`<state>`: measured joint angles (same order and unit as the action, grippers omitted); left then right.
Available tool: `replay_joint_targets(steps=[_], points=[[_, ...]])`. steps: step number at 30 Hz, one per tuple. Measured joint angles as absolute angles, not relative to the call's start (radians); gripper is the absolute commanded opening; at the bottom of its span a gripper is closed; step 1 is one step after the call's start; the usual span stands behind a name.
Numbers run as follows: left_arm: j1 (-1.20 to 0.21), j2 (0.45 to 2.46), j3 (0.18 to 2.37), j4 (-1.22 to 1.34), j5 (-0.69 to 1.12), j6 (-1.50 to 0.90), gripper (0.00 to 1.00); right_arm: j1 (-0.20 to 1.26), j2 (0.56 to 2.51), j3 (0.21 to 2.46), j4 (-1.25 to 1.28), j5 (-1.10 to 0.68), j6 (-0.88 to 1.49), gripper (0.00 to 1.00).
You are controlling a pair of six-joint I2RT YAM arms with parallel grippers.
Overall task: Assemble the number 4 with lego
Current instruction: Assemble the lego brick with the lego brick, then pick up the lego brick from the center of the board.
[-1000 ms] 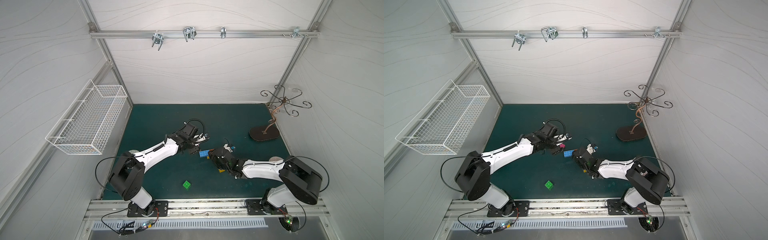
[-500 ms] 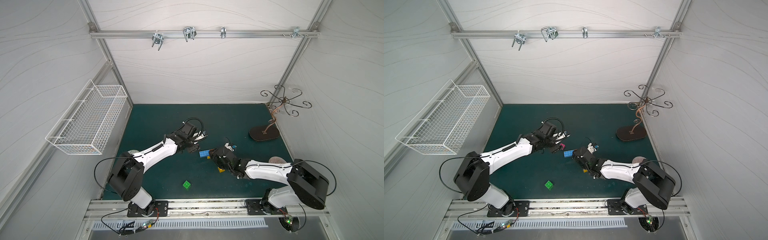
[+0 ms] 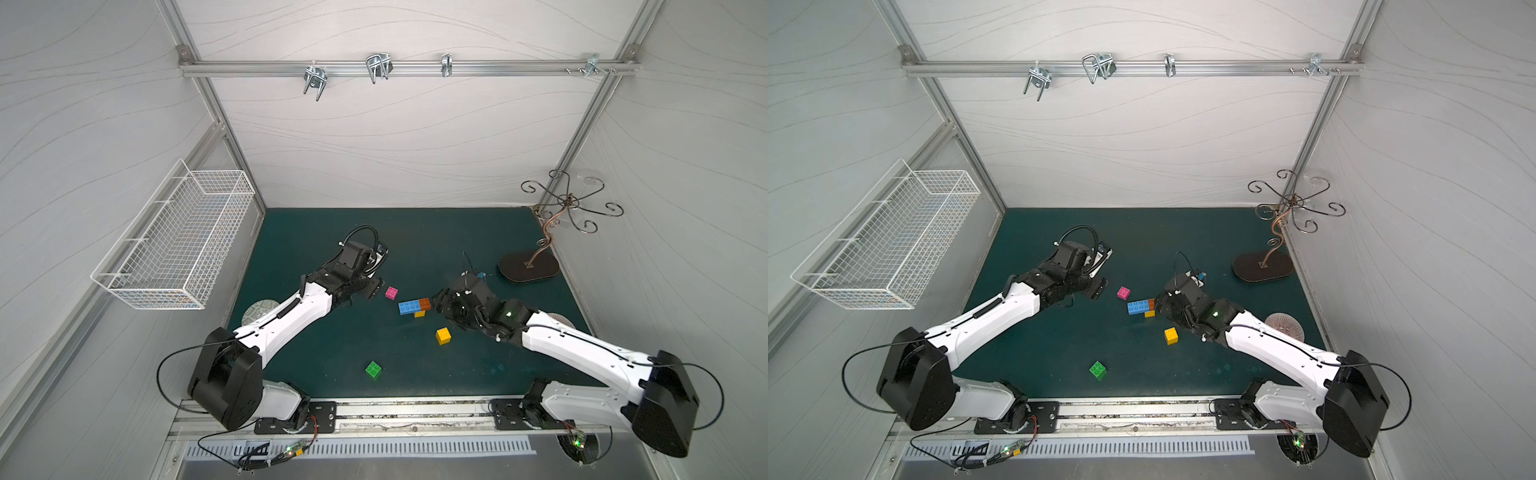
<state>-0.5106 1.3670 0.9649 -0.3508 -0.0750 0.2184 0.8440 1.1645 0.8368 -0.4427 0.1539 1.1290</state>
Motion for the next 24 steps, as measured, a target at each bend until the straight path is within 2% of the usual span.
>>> replay_joint_targets(steps=[8, 14, 24], points=[[-0.426, 1.261, 0.870, -0.358, 0.013, 0.032, 0.77, 0.778, 1.295, 0.978, -0.728, 0.038, 0.811, 0.68], [-0.366, 1.205, 0.832, -0.358, 0.099, -0.070, 0.78, 0.783, 1.406, 0.987, -0.781, -0.018, 0.681, 0.65], [-0.323, 1.178, 0.773, -0.345, 0.230, -0.191, 0.78, 0.852, 1.517, 1.050, -0.805, -0.012, 0.584, 0.60]])
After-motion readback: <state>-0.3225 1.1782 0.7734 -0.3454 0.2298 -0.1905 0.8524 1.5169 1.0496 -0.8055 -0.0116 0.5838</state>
